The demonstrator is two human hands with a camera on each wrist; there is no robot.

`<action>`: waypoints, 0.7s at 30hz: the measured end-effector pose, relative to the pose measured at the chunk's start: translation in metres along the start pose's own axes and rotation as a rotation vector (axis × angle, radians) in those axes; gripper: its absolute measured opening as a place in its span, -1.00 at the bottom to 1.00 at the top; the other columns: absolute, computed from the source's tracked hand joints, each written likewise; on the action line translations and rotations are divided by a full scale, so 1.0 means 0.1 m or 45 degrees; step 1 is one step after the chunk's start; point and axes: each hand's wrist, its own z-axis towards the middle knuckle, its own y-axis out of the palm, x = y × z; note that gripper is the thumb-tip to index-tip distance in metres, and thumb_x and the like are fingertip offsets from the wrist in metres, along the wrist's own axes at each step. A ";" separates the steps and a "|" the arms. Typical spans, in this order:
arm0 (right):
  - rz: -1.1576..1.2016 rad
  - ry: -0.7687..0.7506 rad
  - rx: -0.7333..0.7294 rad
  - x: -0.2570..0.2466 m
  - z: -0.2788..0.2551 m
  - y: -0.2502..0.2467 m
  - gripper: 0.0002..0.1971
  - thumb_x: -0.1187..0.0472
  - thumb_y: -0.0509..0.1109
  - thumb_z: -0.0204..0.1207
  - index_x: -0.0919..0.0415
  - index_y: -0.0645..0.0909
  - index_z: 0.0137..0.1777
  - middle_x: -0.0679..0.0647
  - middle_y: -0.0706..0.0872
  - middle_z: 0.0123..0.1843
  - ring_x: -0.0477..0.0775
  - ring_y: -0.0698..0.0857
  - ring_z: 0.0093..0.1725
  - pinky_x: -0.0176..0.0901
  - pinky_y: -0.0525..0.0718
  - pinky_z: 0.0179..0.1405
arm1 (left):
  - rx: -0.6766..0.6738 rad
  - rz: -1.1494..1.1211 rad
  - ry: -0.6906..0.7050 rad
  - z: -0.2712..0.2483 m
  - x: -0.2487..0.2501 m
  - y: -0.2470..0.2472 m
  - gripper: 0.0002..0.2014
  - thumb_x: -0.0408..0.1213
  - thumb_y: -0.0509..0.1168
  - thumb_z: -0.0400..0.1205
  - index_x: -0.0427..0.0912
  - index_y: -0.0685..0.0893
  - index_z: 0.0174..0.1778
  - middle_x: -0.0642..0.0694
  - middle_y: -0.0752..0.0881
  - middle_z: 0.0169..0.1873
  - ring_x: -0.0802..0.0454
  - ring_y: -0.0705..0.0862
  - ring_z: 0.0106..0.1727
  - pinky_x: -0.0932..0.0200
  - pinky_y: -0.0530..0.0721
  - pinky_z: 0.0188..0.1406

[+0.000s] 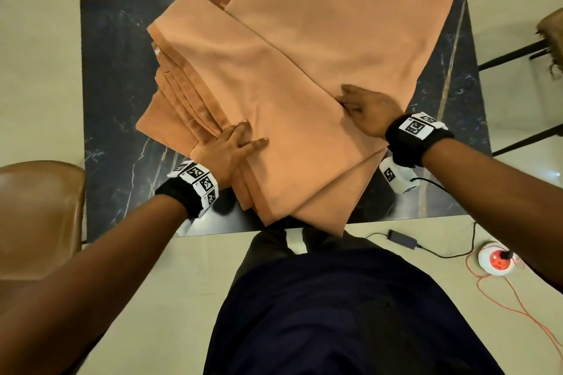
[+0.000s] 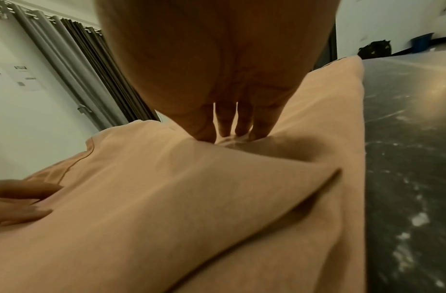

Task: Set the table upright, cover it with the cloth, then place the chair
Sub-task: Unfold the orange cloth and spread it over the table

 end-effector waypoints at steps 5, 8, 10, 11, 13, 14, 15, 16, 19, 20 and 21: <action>0.023 -0.016 -0.009 0.03 -0.02 0.07 -0.52 0.24 0.15 0.74 0.12 0.44 0.66 0.12 0.21 0.77 0.12 0.22 0.74 -0.15 0.17 0.67 | 0.299 -0.055 -0.022 -0.02 -0.15 -0.04 -0.54 -0.28 0.21 0.50 0.09 0.67 0.32 -0.11 0.65 0.38 -0.26 0.57 0.39 -0.24 0.48 0.26; 0.018 -0.052 -0.062 0.07 -0.02 0.17 -0.42 0.08 0.03 0.66 0.09 0.35 0.70 0.21 0.13 0.78 0.21 0.11 0.77 0.02 0.05 0.76 | 0.467 -0.035 -0.008 -0.08 -0.14 -0.07 -0.56 -0.34 0.28 0.48 0.18 0.66 0.24 -0.04 0.77 0.16 -0.15 0.69 0.21 -0.21 0.42 0.18; -0.029 -0.097 -0.092 0.14 -0.01 0.23 -0.35 0.01 -0.02 0.61 0.11 0.29 0.72 0.29 0.07 0.78 0.28 0.05 0.77 0.09 0.00 0.76 | 0.548 -0.091 0.037 -0.15 -0.15 -0.03 -0.58 -0.35 0.20 0.44 0.09 0.71 0.16 -0.09 0.81 0.06 -0.17 0.76 0.09 -0.20 0.47 0.14; -0.063 -0.107 -0.098 0.16 -0.02 0.25 -0.33 -0.05 -0.04 0.63 0.11 0.24 0.74 0.30 0.04 0.79 0.30 0.02 0.78 0.10 -0.03 0.77 | 0.553 -0.114 0.039 -0.19 -0.16 0.01 -0.61 -0.33 0.14 0.45 0.00 0.75 0.09 -0.11 0.82 0.02 -0.19 0.77 0.04 -0.18 0.50 0.11; -0.127 -0.085 -0.118 0.15 -0.03 0.26 -0.28 -0.21 -0.10 0.65 0.05 0.13 0.78 0.26 -0.06 0.80 0.31 -0.07 0.78 0.09 -0.09 0.76 | 0.491 -0.142 0.005 -0.29 -0.18 0.10 -0.66 -0.30 0.10 0.46 -0.13 0.77 -0.05 -0.14 0.81 -0.09 -0.23 0.79 -0.10 -0.09 0.64 -0.07; -0.148 -0.061 -0.124 0.14 -0.03 0.26 -0.27 -0.28 -0.12 0.65 0.01 0.08 0.79 0.22 -0.10 0.81 0.29 -0.10 0.78 0.09 -0.11 0.76 | 0.419 -0.160 -0.028 -0.35 -0.17 0.16 -0.70 -0.30 0.13 0.46 -0.14 0.77 -0.08 -0.13 0.81 -0.13 -0.24 0.78 -0.15 -0.05 0.70 -0.17; -0.155 -0.042 -0.121 0.12 -0.02 0.26 -0.26 -0.33 -0.13 0.66 -0.03 0.05 0.79 0.18 -0.12 0.81 0.27 -0.13 0.78 0.08 -0.13 0.76 | 0.315 -0.170 -0.064 -0.45 -0.14 0.21 -0.72 -0.29 0.16 0.47 -0.11 0.76 -0.06 -0.11 0.80 -0.12 -0.24 0.77 -0.13 -0.06 0.72 -0.20; -0.152 -0.020 -0.124 0.11 0.00 0.25 -0.26 -0.36 -0.14 0.66 -0.06 0.04 0.79 0.15 -0.14 0.81 0.26 -0.15 0.78 0.08 -0.14 0.76 | 0.197 -0.172 -0.091 -0.53 -0.09 0.28 -0.73 -0.27 0.17 0.49 -0.07 0.75 -0.02 -0.08 0.80 -0.08 -0.22 0.77 -0.07 -0.08 0.74 -0.17; -0.187 0.004 -0.142 0.12 0.08 0.19 -0.27 -0.36 -0.09 0.69 -0.08 -0.01 0.79 0.17 -0.18 0.81 0.29 -0.18 0.78 0.08 -0.17 0.75 | -0.017 -0.270 -0.132 -0.88 0.07 0.65 -0.52 -0.01 0.06 0.53 0.12 0.65 0.34 -0.06 0.74 0.23 -0.17 0.71 0.20 -0.02 0.71 0.11; -0.204 0.011 -0.148 0.11 0.09 0.17 -0.28 -0.34 -0.05 0.72 -0.08 -0.03 0.80 0.17 -0.20 0.81 0.30 -0.19 0.78 0.09 -0.17 0.74 | -0.074 -0.356 -0.139 -1.01 0.15 0.81 -0.39 0.10 -0.06 0.48 0.20 0.56 0.44 -0.06 0.69 0.32 -0.16 0.67 0.28 0.01 0.66 0.22; -0.217 0.023 -0.155 0.11 0.11 0.15 -0.29 -0.32 -0.01 0.73 -0.08 -0.04 0.80 0.18 -0.21 0.81 0.30 -0.19 0.77 0.09 -0.18 0.73 | -0.142 -0.433 -0.149 -1.12 0.24 0.96 -0.31 0.15 -0.14 0.43 0.24 0.50 0.50 -0.06 0.64 0.38 -0.15 0.64 0.34 0.05 0.61 0.30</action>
